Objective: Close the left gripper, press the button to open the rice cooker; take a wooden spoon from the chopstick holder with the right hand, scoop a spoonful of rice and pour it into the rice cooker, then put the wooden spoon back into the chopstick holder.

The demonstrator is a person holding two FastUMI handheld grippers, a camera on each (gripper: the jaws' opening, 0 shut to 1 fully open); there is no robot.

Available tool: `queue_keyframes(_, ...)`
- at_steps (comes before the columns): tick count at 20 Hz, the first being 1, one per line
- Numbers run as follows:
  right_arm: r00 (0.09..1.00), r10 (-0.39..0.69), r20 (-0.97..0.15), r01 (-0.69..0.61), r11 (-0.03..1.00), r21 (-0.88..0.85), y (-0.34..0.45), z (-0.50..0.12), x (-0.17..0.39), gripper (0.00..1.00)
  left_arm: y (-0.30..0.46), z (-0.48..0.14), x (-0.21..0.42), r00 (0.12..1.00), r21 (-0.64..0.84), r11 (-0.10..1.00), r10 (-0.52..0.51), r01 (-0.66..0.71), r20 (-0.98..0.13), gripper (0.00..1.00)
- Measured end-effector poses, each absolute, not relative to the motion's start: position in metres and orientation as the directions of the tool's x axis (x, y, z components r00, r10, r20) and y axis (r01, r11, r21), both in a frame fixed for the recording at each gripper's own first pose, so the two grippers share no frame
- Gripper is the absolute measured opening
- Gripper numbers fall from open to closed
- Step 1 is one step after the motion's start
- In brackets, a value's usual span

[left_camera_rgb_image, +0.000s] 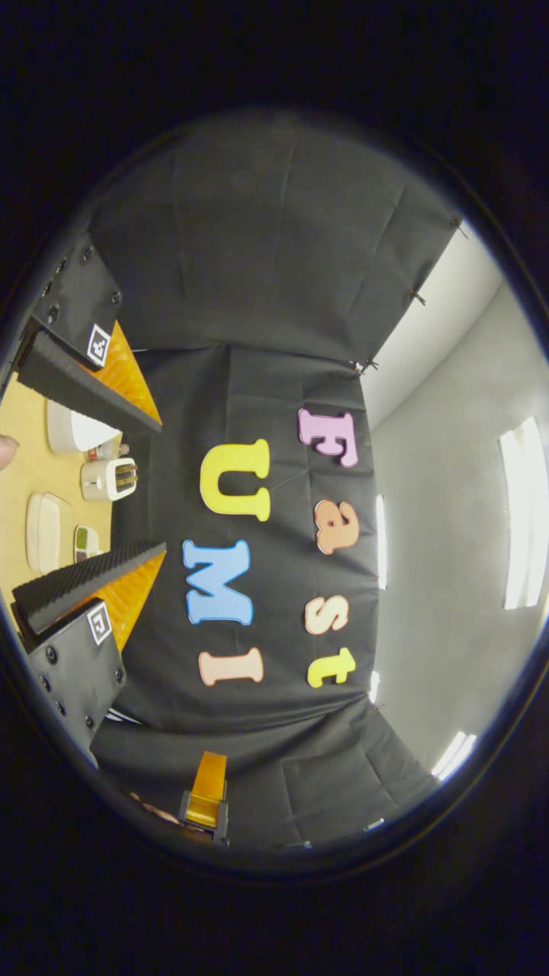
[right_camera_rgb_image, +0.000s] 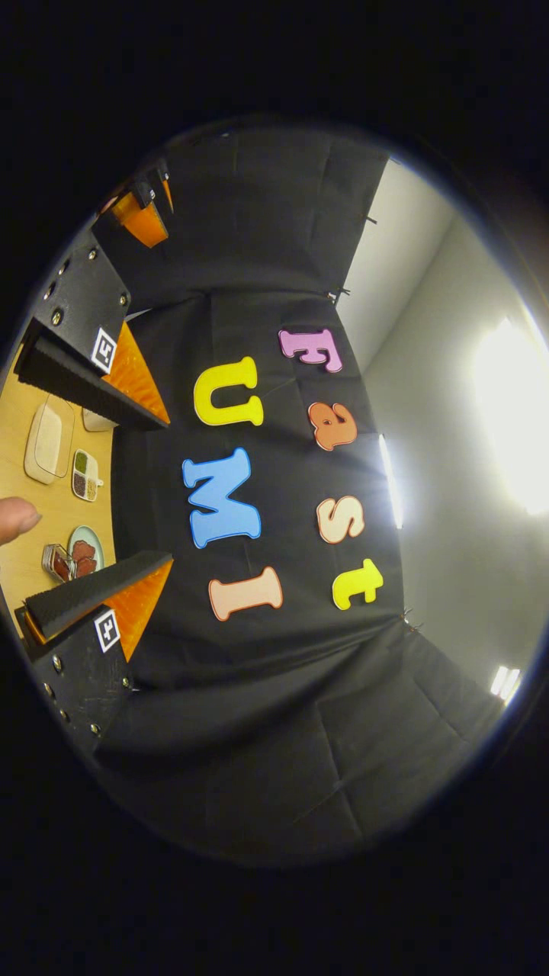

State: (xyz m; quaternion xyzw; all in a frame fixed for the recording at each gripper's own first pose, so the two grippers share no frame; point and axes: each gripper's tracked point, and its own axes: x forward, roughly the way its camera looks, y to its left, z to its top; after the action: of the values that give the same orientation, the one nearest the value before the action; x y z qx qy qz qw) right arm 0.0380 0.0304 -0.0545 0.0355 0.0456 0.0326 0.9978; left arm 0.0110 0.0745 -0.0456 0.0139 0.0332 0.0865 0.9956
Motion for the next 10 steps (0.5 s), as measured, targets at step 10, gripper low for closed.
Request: queue_keyframes(10, 0.993, -0.029, -0.113, 0.033, 0.999, 0.033, 0.108, -0.068, 0.066, 0.96, 0.21, -0.137, 0.089, 0.967, -0.018, 0.98, 0.191, -0.197, -0.167, 0.6)
